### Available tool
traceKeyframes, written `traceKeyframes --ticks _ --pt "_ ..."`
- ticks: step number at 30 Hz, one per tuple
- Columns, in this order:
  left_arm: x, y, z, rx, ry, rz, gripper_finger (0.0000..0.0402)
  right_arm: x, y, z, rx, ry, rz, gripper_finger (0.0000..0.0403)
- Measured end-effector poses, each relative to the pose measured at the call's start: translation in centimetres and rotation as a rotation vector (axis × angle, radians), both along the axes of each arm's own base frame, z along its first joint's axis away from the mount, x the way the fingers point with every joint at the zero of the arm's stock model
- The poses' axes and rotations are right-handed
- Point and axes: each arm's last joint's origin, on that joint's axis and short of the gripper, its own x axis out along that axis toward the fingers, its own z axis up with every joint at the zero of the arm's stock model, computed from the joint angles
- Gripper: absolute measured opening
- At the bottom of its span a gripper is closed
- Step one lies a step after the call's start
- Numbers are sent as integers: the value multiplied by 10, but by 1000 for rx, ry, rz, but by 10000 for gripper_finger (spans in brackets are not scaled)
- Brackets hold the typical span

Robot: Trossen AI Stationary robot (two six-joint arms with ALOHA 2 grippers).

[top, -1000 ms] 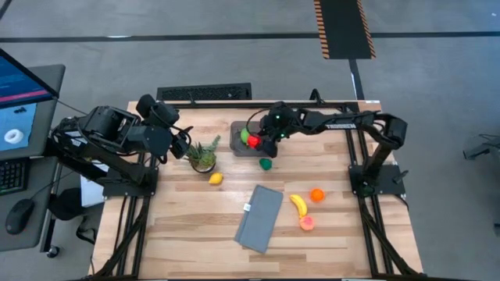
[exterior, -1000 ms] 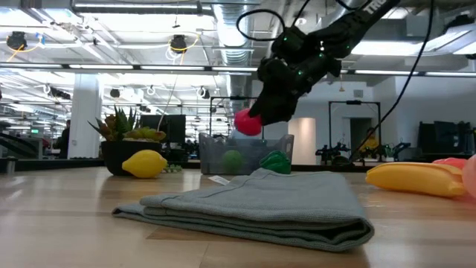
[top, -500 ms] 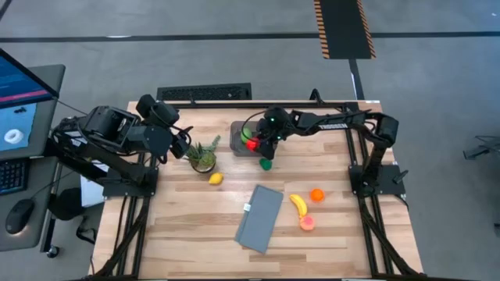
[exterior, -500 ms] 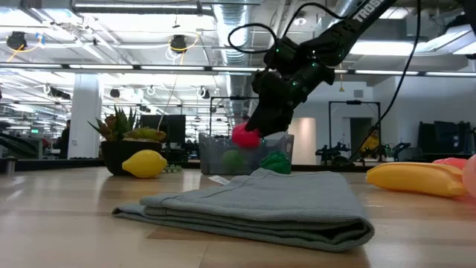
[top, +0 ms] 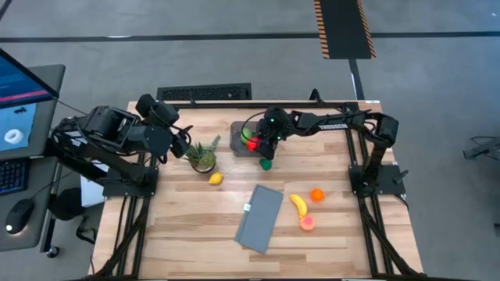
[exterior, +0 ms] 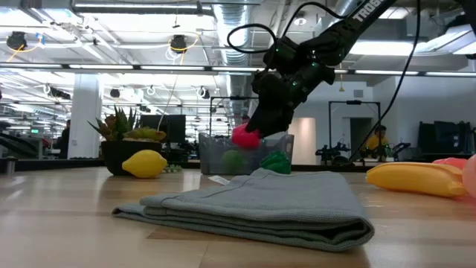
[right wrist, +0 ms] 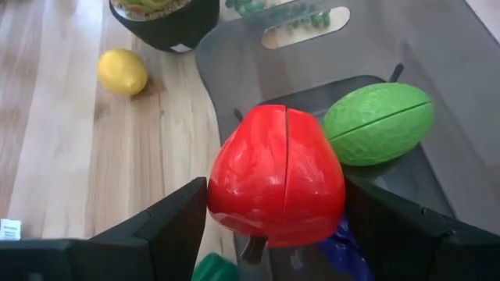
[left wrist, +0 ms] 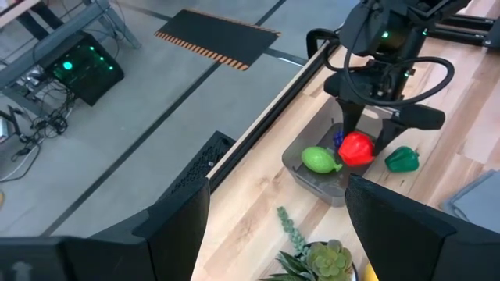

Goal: Pick and placing Produce into tupperware
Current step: Put the apple into the black bin

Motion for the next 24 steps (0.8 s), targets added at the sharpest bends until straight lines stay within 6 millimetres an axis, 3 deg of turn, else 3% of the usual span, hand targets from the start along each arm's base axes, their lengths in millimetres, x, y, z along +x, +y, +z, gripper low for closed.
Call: traceKeyframes --ticks 24 --pt "0 0 0 5 5 -4 288 -1 -1 0 -14 12 -25 333"
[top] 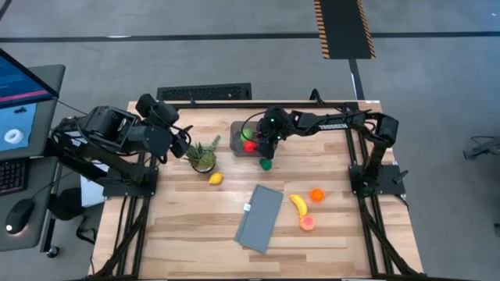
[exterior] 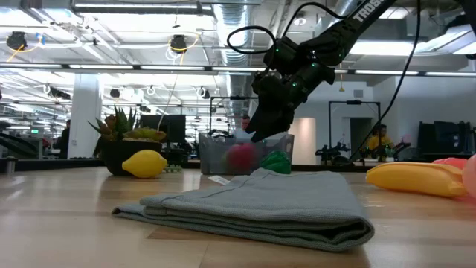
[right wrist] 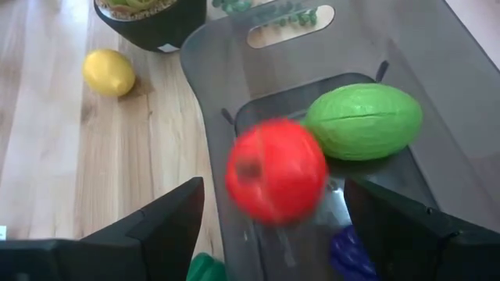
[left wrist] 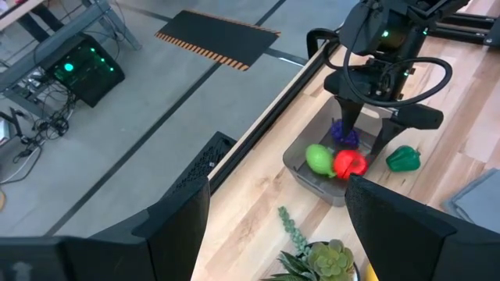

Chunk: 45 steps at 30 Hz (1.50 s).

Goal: Pick and placing Produce into tupperware
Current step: Put the apple into the black bin, then put the pumpkin into the black bin

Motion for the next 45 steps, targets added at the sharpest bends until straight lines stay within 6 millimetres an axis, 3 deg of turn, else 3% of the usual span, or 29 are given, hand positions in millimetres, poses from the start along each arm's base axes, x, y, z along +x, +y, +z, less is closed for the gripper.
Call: traceKeyframes --ticks 9,20,31,37,45 --pt "0 0 0 0 0 0 288 1 -1 1 -18 1 -9 329" --pt "0 0 0 -3 1 -2 288 11 -3 31 -4 7 61 331" --pt "0 0 0 -2 4 -5 288 3 12 48 -10 65 167 329" --pt "0 0 0 2 9 -9 288 -4 19 75 -51 -16 177 328" --pt "0 0 0 -7 10 -14 288 -30 26 120 -81 -117 151 328"
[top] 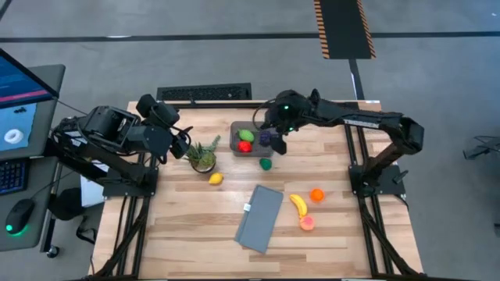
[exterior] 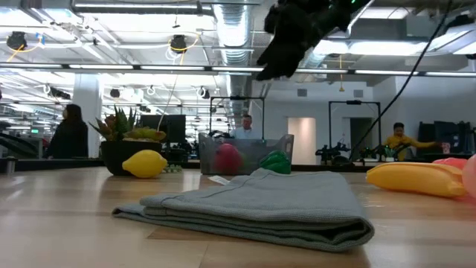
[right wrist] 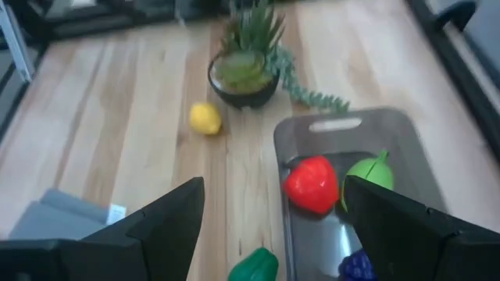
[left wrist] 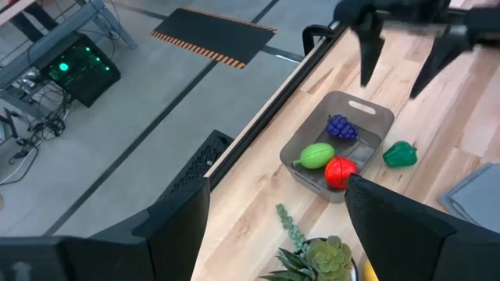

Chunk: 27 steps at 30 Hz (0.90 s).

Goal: Pick and placing Produce into tupperware
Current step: Put the pumpkin into the black bin

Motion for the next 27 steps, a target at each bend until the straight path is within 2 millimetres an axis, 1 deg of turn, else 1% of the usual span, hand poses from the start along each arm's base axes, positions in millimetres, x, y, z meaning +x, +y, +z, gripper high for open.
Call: traceKeyframes --ticks 6,14,21,27 --pt "1 0 -2 2 6 0 288 -27 10 22 22 26 -19 328" --pt "8 -2 -18 23 81 -3 288 -58 26 40 75 73 -43 328" --pt "12 -2 -31 86 130 23 288 -72 42 55 67 48 -57 328" --pt "13 -1 -33 122 133 41 288 -80 52 61 66 42 -69 328"
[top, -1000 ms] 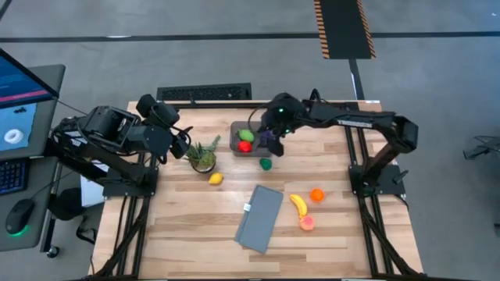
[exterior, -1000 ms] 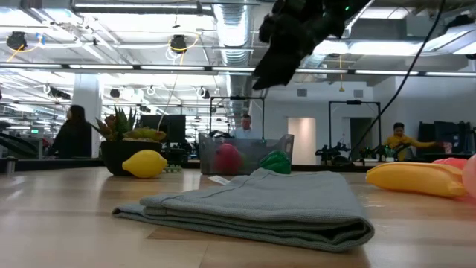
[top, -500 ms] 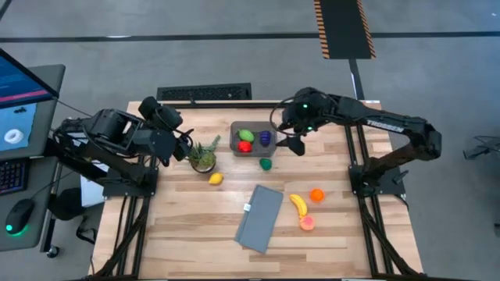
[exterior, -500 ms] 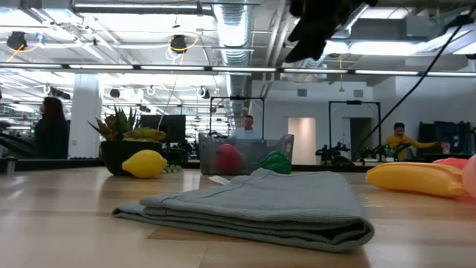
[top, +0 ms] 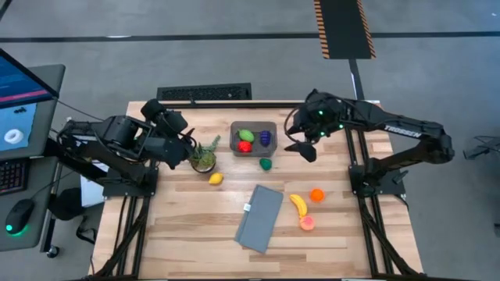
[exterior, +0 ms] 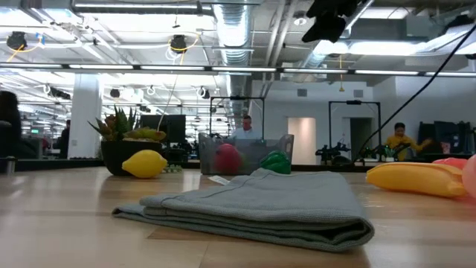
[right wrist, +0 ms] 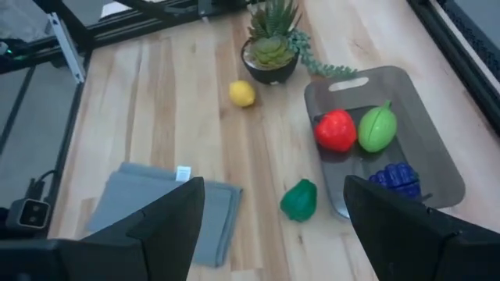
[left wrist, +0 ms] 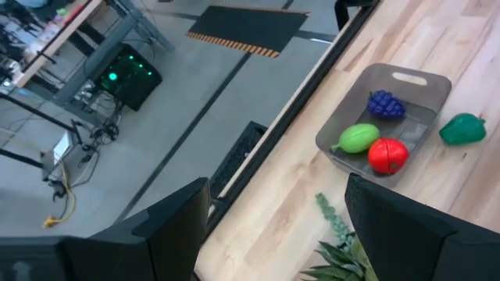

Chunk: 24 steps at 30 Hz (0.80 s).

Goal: Pick and placing Produce into tupperware
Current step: Put the pumpkin into the black bin

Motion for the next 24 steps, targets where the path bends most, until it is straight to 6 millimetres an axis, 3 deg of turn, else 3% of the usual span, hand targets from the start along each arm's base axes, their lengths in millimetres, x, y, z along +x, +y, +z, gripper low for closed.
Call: traceKeyframes --ticks 14,24 --pt "0 0 0 12 -15 17 288 -34 32 16 67 19 -62 328" --pt "0 0 0 22 -5 10 288 -61 56 32 10 -64 -157 328"
